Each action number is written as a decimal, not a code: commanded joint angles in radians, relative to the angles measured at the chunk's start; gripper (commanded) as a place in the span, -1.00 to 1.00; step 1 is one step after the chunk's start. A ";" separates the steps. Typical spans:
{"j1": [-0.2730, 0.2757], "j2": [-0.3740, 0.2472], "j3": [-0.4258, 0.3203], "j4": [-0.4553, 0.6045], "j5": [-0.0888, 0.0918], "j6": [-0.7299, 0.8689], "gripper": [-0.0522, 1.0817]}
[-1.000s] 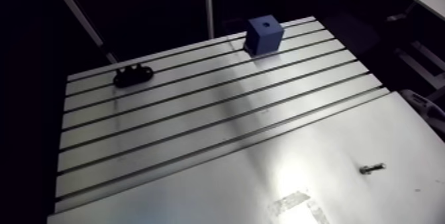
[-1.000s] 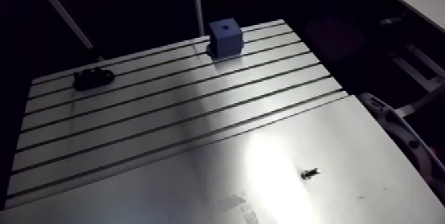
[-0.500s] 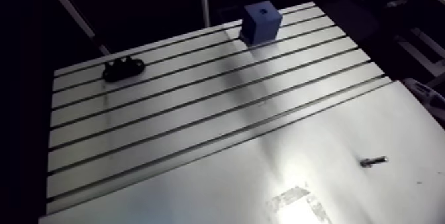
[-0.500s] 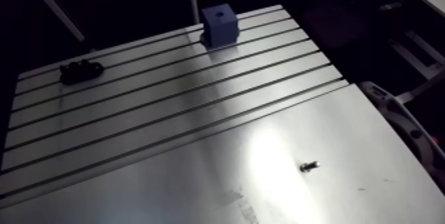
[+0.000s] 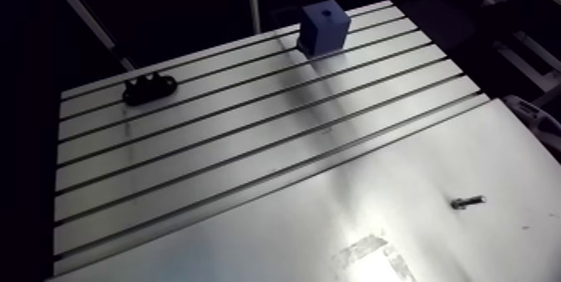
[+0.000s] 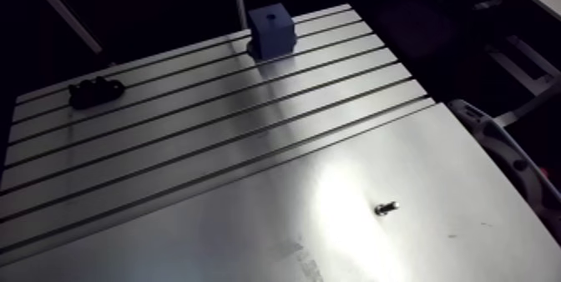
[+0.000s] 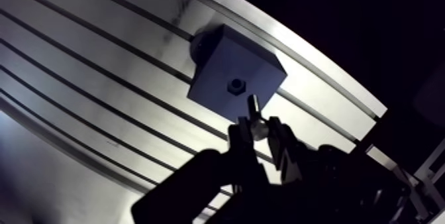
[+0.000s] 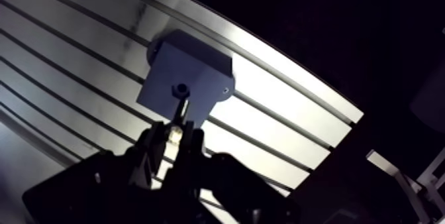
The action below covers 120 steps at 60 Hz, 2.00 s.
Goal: Pick up the M10 bolt and insert it into the hex recess until seated.
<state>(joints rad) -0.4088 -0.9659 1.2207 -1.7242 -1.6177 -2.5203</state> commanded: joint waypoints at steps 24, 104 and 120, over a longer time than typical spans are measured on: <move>0.001 0.000 0.042 -0.059 0.006 -0.002 0.90; 0.001 0.002 0.084 -0.061 0.000 -0.003 0.90; 0.001 0.007 0.085 -0.071 0.000 -0.002 0.90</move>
<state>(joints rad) -0.4084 -0.9637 1.3047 -1.7870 -1.6174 -2.5232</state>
